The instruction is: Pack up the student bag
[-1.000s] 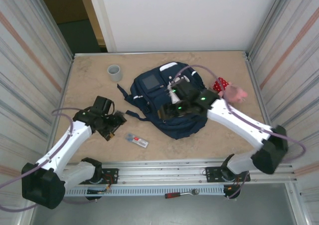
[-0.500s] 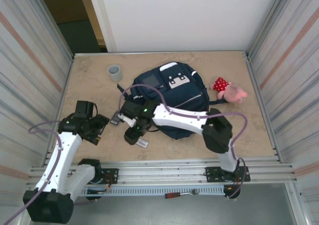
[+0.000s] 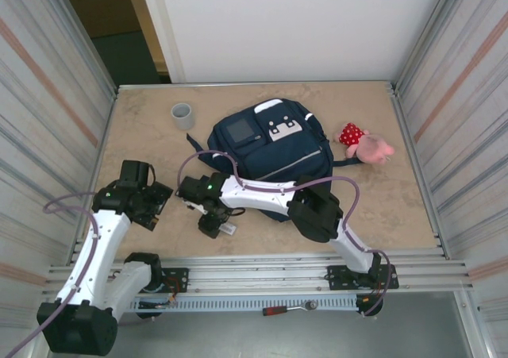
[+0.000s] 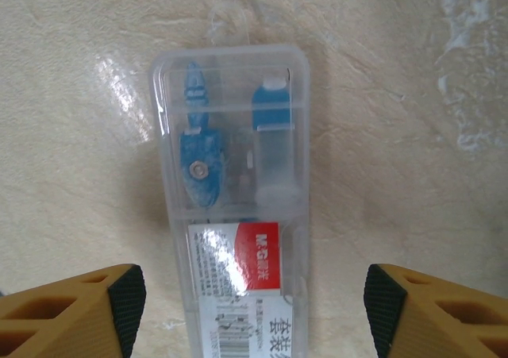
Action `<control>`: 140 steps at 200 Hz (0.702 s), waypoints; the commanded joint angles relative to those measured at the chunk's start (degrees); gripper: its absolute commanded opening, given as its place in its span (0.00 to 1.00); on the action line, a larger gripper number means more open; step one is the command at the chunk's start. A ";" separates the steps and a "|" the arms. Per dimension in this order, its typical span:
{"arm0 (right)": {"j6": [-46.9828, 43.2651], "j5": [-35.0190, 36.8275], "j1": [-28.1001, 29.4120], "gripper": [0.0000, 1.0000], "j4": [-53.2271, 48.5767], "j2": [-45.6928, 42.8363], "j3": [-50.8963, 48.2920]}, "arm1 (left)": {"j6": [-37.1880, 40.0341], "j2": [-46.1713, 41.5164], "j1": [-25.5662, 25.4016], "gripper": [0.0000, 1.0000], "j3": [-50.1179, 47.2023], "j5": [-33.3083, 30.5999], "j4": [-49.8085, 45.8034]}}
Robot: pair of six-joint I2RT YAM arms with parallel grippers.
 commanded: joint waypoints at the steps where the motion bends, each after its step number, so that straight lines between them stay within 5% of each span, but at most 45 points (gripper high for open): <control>1: -2.23 0.85 -0.17 0.70 -1.01 2.96 1.62 | -0.31 0.21 0.29 0.77 -0.81 -1.01 0.13; 33: -2.58 0.39 -1.15 0.50 -0.50 4.34 2.33 | 1.28 0.75 0.25 0.77 -0.35 -1.18 0.26; 90: -1.23 0.46 -2.57 0.37 0.62 3.01 0.66 | 2.50 0.57 0.29 0.77 0.30 -1.42 0.79; 140: 6.66 -5.91 -11.59 0.34 8.41 -19.04 -12.31 | 10.10 5.01 -6.35 0.77 6.19 -7.30 5.64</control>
